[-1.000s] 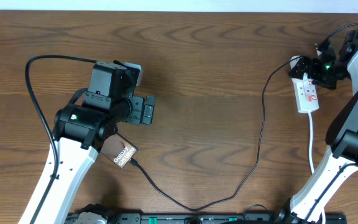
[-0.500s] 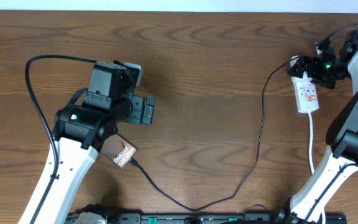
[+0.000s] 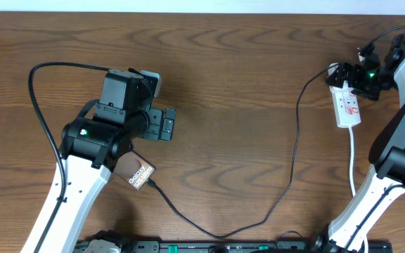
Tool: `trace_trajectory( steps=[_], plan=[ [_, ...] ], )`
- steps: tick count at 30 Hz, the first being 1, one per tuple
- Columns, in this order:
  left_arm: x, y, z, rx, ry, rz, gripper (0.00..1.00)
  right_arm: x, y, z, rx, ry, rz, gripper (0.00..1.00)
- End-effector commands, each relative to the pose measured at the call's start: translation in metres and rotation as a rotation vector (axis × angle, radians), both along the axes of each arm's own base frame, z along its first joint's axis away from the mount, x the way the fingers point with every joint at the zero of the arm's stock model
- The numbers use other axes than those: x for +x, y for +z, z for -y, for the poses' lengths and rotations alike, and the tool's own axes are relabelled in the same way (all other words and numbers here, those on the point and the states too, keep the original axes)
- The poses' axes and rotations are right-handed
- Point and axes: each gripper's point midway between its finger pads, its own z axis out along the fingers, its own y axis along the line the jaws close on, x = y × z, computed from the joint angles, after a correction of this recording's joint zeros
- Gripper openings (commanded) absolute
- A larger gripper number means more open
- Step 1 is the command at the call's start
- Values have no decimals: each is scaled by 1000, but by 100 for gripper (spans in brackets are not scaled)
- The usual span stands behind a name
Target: Plug charger to phone and switch on socket
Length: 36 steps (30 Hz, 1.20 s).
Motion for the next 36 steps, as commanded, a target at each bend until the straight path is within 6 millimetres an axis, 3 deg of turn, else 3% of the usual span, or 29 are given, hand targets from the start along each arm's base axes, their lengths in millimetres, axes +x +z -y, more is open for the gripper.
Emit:
trace_trajectory(
  steps=[1, 14, 20, 27, 31, 32, 36],
  plan=[
    [2, 12, -2, 12, 2, 36, 99, -2, -5, -34, 129, 36, -9, 99],
    [2, 12, -2, 12, 2, 36, 99, -11, -26, -42, 152, 18, -36, 99],
    [2, 12, -2, 12, 2, 36, 99, -17, -19, -10, 17, -97, -84, 99],
    [2, 12, -2, 12, 2, 36, 99, -29, 35, 28, -110, -250, -50, 99],
    [2, 12, -2, 12, 2, 36, 99, -36, 86, 36, -146, -317, 30, 99],
    [2, 12, -2, 12, 2, 36, 99, -41, 107, 37, -164, -336, 60, 99],
    [2, 12, -2, 12, 2, 36, 99, -64, 156, 29, -190, -361, 119, 99]
  ],
)
